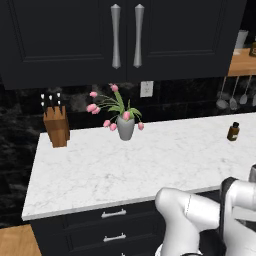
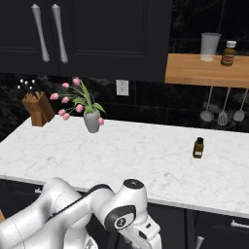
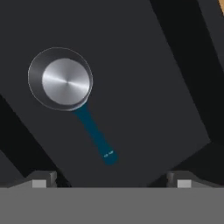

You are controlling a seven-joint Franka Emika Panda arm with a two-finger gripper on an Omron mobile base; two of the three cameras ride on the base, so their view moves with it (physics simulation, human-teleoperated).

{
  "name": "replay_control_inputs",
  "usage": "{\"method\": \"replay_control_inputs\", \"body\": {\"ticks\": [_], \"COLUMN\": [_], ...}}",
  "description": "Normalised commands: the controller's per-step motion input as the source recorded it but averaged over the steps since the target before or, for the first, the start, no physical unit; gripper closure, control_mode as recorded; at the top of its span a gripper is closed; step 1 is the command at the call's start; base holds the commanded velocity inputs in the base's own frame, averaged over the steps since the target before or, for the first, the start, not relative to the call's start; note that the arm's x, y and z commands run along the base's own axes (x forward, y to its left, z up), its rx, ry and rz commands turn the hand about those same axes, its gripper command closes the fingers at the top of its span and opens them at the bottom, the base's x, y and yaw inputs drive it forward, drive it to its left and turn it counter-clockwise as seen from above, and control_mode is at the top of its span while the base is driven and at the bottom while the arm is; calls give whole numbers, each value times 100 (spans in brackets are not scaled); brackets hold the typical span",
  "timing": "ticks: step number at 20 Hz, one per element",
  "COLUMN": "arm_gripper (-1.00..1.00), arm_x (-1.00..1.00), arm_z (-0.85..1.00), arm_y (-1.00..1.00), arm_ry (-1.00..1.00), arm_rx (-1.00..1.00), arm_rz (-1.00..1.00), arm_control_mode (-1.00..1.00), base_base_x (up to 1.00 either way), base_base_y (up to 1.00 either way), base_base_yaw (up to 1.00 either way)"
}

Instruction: Pick the measuring cup from the drawer and place it on the counter.

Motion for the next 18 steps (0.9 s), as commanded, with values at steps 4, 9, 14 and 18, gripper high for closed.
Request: {"method": "replay_control_inputs", "body": {"ticks": [4,9,14,18], "arm_gripper": [-100,-100,-100,-100], "arm_x": [13,2,12,11], "arm_z": [-46,-51,-35,-17], "arm_y": [-15,-17,10,11], "arm_ry": [0,2,1,0], "arm_rx": [16,0,0,0], "arm_rz": [12,2,0,3], "arm_control_mode": [-100,-100,-100,-100], "base_base_x": [0,0,0,0], "base_base_y": [0,0,0,0], "base_base_yaw": [0,0,0,0]}}
